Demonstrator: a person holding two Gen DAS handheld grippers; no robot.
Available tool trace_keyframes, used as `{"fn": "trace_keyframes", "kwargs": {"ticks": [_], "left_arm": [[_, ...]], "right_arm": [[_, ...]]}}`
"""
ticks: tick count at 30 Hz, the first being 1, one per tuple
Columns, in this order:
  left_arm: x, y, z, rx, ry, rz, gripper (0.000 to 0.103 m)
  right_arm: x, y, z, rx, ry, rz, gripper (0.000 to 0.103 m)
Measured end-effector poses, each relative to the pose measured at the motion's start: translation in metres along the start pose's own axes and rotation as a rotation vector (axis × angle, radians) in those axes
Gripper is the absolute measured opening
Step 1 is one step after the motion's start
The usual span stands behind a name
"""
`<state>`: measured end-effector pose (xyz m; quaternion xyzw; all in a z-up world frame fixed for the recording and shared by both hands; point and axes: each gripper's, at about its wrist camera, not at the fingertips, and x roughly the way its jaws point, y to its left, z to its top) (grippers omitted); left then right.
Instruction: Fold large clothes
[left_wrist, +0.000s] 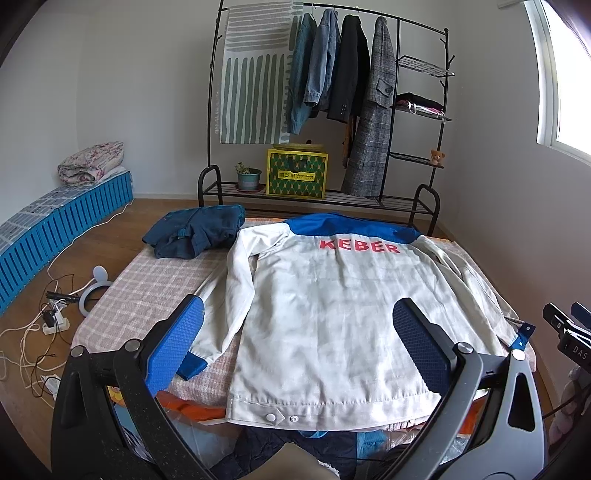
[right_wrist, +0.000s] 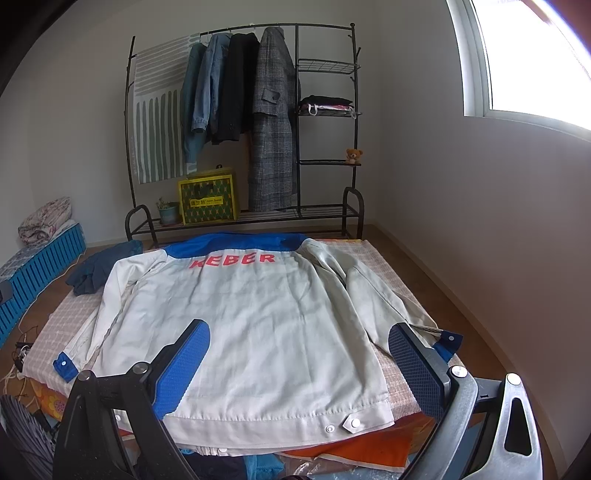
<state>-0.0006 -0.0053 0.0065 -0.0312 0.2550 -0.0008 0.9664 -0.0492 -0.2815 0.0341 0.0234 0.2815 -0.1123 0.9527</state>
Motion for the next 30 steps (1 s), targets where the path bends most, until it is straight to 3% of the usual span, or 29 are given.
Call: {"fn": "trace_keyframes", "kwargs": {"ticks": [30], "left_arm": [[-0.009, -0.005, 0.012, -0.009, -0.014, -0.018, 0.103]], "right_arm": [[-0.003, 0.001, 0.002, -0.023, -0.011, -0.006, 0.099]]}}
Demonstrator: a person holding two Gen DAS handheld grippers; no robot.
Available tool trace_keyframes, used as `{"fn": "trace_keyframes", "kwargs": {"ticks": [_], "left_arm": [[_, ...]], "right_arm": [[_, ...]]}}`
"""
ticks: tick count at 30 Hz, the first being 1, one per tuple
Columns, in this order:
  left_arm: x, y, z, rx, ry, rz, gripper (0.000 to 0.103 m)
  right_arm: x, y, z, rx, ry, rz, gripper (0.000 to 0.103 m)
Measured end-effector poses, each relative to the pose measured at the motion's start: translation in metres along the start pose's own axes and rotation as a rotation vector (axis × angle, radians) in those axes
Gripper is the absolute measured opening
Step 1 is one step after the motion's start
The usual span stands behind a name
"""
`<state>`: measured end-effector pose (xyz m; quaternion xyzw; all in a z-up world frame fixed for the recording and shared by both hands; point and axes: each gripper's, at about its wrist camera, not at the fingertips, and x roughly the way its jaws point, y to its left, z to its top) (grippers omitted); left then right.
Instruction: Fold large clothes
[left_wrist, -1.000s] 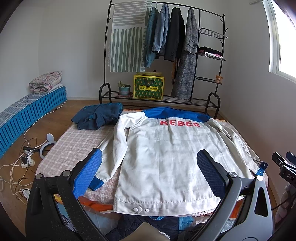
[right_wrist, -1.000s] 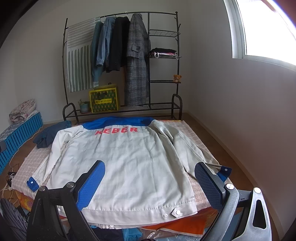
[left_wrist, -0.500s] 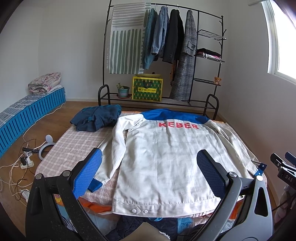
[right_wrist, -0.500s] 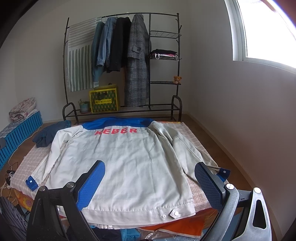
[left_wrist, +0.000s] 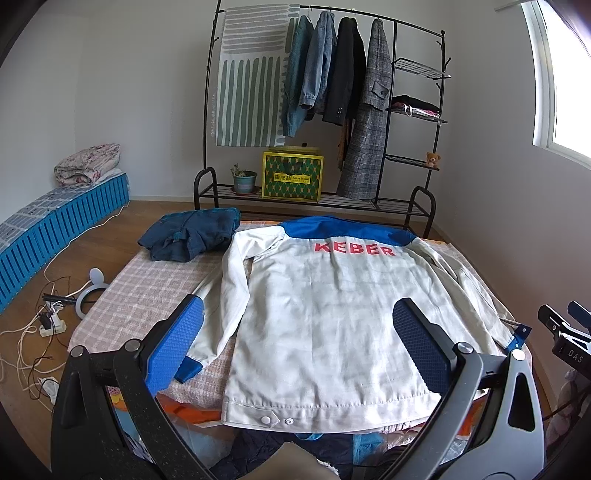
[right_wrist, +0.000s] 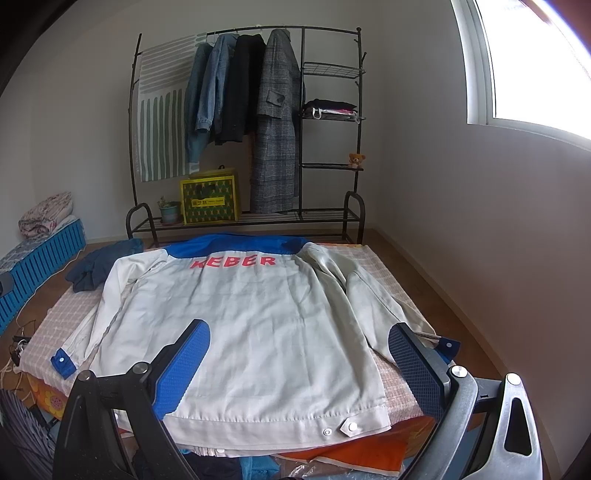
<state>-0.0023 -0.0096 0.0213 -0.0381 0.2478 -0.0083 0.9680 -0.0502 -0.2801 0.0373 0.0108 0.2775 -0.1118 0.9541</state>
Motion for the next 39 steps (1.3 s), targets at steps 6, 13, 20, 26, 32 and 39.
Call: {"fn": "trace_keyframes", "kwargs": {"ticks": [6, 13, 20, 26, 32, 39], "left_arm": [[0.0, 0.001, 0.001, -0.001, 0.001, -0.001, 0.103], [0.0, 0.0, 0.001, 0.001, 0.0, -0.003, 0.103], [0.0, 0.0, 0.0, 0.0, 0.0, -0.002, 0.103], [0.003, 0.002, -0.002, -0.003, 0.005, -0.001, 0.103], [0.006, 0.008, -0.006, -0.011, 0.005, 0.005, 0.103], [0.015, 0.015, -0.011, -0.013, 0.013, 0.021, 0.103]], "right_arm": [[0.0, 0.002, 0.0, 0.001, 0.0, 0.001, 0.099], [-0.001, 0.003, 0.0, -0.004, -0.007, 0.004, 0.099], [-0.001, 0.004, 0.0, -0.01, -0.007, 0.004, 0.099], [0.0, 0.005, -0.001, -0.008, -0.008, 0.004, 0.099], [0.0, 0.005, -0.001, -0.009, -0.006, -0.007, 0.099], [0.001, 0.005, 0.0, -0.01, -0.003, -0.012, 0.099]]}}
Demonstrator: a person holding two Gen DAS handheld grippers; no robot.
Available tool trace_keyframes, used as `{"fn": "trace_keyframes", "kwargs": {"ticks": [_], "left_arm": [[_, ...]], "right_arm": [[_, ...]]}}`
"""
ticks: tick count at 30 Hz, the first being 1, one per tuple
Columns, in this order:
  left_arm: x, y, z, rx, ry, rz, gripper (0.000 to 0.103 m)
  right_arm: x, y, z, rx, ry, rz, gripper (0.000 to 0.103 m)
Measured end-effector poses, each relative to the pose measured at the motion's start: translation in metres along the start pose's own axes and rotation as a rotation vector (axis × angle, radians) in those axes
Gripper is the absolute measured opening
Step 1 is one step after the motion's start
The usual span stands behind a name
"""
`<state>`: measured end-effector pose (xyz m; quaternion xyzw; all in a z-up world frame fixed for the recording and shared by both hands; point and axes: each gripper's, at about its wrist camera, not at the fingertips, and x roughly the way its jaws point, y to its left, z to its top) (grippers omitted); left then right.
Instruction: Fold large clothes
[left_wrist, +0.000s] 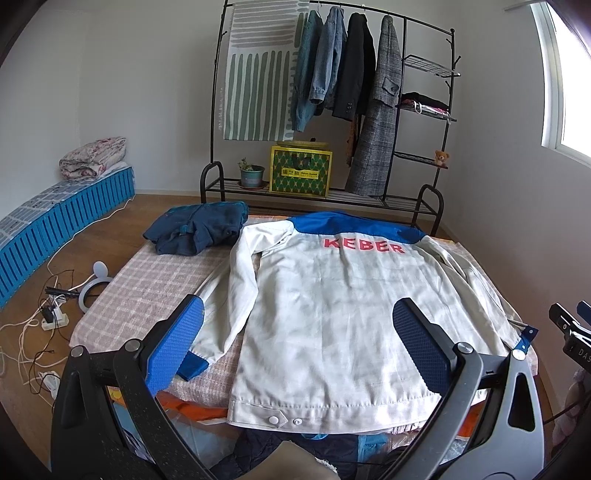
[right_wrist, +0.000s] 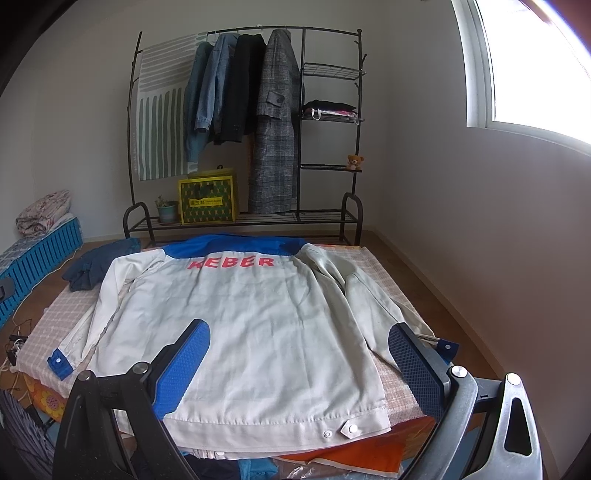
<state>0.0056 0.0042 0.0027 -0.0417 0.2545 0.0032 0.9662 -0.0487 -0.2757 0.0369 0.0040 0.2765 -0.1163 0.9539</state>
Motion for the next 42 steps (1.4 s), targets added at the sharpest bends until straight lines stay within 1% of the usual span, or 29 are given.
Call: {"fn": "trace_keyframes", "kwargs": {"ticks": [5, 9, 10, 12, 13, 14, 18, 21, 22, 25, 26, 27, 28, 29, 30, 33, 35, 37, 39, 42], "left_arm": [[0.009, 0.01, 0.0, 0.002, 0.003, 0.03, 0.103], [0.024, 0.029, 0.002, 0.007, 0.01, 0.082, 0.103], [0.029, 0.037, 0.002, 0.003, 0.017, 0.097, 0.103], [0.039, 0.053, 0.002, -0.008, 0.033, 0.114, 0.103], [0.044, 0.061, 0.001, -0.009, 0.04, 0.122, 0.103], [0.05, 0.07, 0.001, -0.012, 0.045, 0.13, 0.103], [0.075, 0.106, -0.001, -0.027, 0.056, 0.17, 0.103], [0.098, 0.135, -0.006, -0.018, 0.068, 0.199, 0.095], [0.108, 0.146, -0.007, -0.026, 0.087, 0.196, 0.093], [0.147, 0.189, -0.015, -0.105, 0.19, 0.187, 0.068], [0.162, 0.203, -0.02, -0.141, 0.236, 0.169, 0.066], [0.178, 0.215, -0.026, -0.176, 0.288, 0.134, 0.066], [0.194, 0.227, -0.033, -0.21, 0.335, 0.097, 0.063], [0.209, 0.237, -0.041, -0.242, 0.379, 0.089, 0.054], [0.221, 0.246, -0.049, -0.27, 0.417, 0.082, 0.05], [0.248, 0.26, -0.073, -0.322, 0.504, 0.014, 0.05], [0.258, 0.264, -0.085, -0.333, 0.539, -0.007, 0.05], [0.266, 0.267, -0.094, -0.335, 0.557, 0.009, 0.05], [0.273, 0.272, -0.102, -0.357, 0.582, 0.014, 0.05], [0.284, 0.279, -0.112, -0.432, 0.626, -0.031, 0.05]], "right_arm": [[0.002, 0.003, 0.001, -0.01, -0.001, 0.002, 0.099], [0.007, 0.009, 0.004, -0.018, -0.008, 0.023, 0.099], [0.009, 0.012, 0.005, -0.018, -0.013, 0.033, 0.099], [0.013, 0.016, 0.005, -0.021, -0.026, 0.082, 0.099], [0.016, 0.02, 0.006, -0.029, -0.031, 0.098, 0.096], [0.018, 0.025, 0.006, -0.045, -0.037, 0.103, 0.092], [0.033, 0.048, 0.006, -0.127, -0.027, 0.1, 0.091], [0.043, 0.067, 0.004, -0.192, -0.03, 0.114, 0.091], [0.045, 0.073, 0.003, -0.207, -0.024, 0.121, 0.089], [0.057, 0.089, 0.004, -0.229, 0.003, 0.158, 0.084], [0.061, 0.094, 0.004, -0.227, 0.011, 0.177, 0.084], [0.064, 0.099, 0.004, -0.221, 0.017, 0.196, 0.084], [0.068, 0.102, 0.004, -0.212, 0.028, 0.221, 0.083], [0.072, 0.106, 0.004, -0.201, 0.04, 0.252, 0.083], [0.077, 0.111, 0.004, -0.192, 0.054, 0.284, 0.082], [0.093, 0.123, 0.003, -0.168, 0.102, 0.338, 0.077], [0.105, 0.13, 0.002, -0.149, 0.149, 0.383, 0.065], [0.116, 0.136, 0.001, -0.121, 0.187, 0.425, 0.064], [0.121, 0.143, 0.0, -0.099, 0.207, 0.458, 0.064], [0.129, 0.155, -0.002, -0.08, 0.234, 0.497, 0.063]]}}
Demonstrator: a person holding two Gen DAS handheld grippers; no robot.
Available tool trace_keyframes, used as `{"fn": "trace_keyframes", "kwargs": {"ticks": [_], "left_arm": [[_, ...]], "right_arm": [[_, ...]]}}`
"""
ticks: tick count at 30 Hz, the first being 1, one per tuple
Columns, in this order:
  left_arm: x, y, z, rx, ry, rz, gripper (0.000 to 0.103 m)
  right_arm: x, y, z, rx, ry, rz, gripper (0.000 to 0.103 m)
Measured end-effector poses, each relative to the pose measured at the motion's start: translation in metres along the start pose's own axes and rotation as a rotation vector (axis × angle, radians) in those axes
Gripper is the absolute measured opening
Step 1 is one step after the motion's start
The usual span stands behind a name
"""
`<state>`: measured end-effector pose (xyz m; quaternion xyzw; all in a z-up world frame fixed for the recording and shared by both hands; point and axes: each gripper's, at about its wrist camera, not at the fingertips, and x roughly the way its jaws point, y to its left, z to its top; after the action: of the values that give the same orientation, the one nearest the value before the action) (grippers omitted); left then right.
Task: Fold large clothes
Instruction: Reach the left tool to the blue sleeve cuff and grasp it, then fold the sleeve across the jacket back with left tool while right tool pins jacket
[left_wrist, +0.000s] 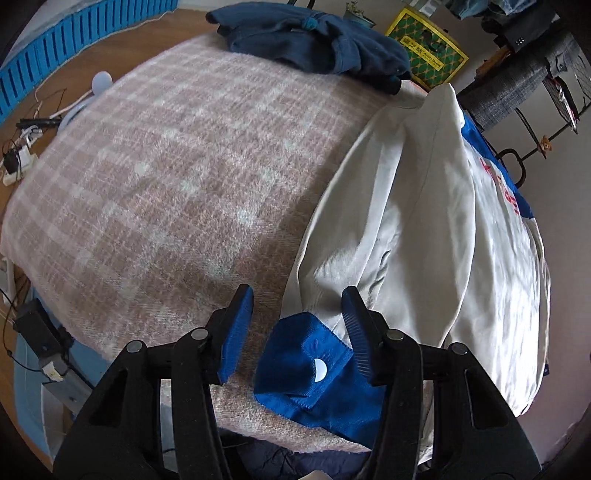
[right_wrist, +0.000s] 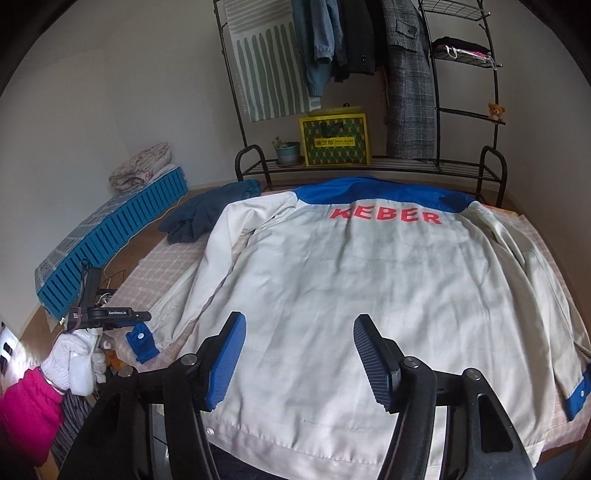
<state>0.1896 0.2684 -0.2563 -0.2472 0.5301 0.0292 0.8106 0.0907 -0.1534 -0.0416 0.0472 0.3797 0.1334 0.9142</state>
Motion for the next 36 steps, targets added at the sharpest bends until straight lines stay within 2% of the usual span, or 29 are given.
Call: {"fn": "trace_keyframes", "kwargs": {"ticks": [3, 4, 5, 6, 8, 12, 17, 22, 26, 31, 36], "left_arm": [[0.001, 0.001, 0.0, -0.025, -0.012, -0.052, 0.05], [0.002, 0.0, 0.0, -0.023, -0.011, -0.071, 0.046], [0.002, -0.001, 0.001, -0.018, -0.012, -0.079, 0.023], [0.004, -0.003, 0.002, -0.007, -0.012, -0.067, 0.013], [0.002, -0.005, 0.006, 0.004, -0.033, -0.072, 0.006], [-0.028, -0.017, 0.019, 0.058, -0.146, -0.076, 0.004], [-0.096, -0.031, 0.044, 0.13, -0.329, -0.062, 0.003], [-0.154, -0.038, 0.059, 0.16, -0.461, -0.09, 0.003], [-0.169, -0.049, 0.053, 0.196, -0.489, -0.129, 0.003], [-0.173, -0.074, 0.028, 0.247, -0.474, -0.182, 0.003], [-0.172, -0.096, 0.007, 0.274, -0.452, -0.241, 0.003]], "right_arm": [[0.012, 0.005, 0.002, 0.024, 0.027, 0.007, 0.063], [0.016, 0.006, 0.002, 0.031, 0.035, 0.006, 0.063], [0.02, 0.006, 0.003, 0.039, 0.044, 0.007, 0.06], [0.024, 0.007, 0.003, 0.047, 0.054, 0.009, 0.058], [0.032, 0.006, 0.005, 0.068, 0.074, 0.025, 0.054], [0.047, 0.011, 0.01, 0.077, 0.108, 0.05, 0.044], [0.073, 0.031, 0.031, 0.048, 0.119, 0.106, 0.035], [0.121, 0.073, 0.063, -0.013, 0.119, 0.222, 0.03], [0.188, 0.1, 0.087, -0.022, 0.161, 0.283, 0.025], [0.277, 0.121, 0.101, -0.021, 0.245, 0.28, 0.022], [0.346, 0.112, 0.096, 0.103, 0.331, 0.316, 0.022]]}}
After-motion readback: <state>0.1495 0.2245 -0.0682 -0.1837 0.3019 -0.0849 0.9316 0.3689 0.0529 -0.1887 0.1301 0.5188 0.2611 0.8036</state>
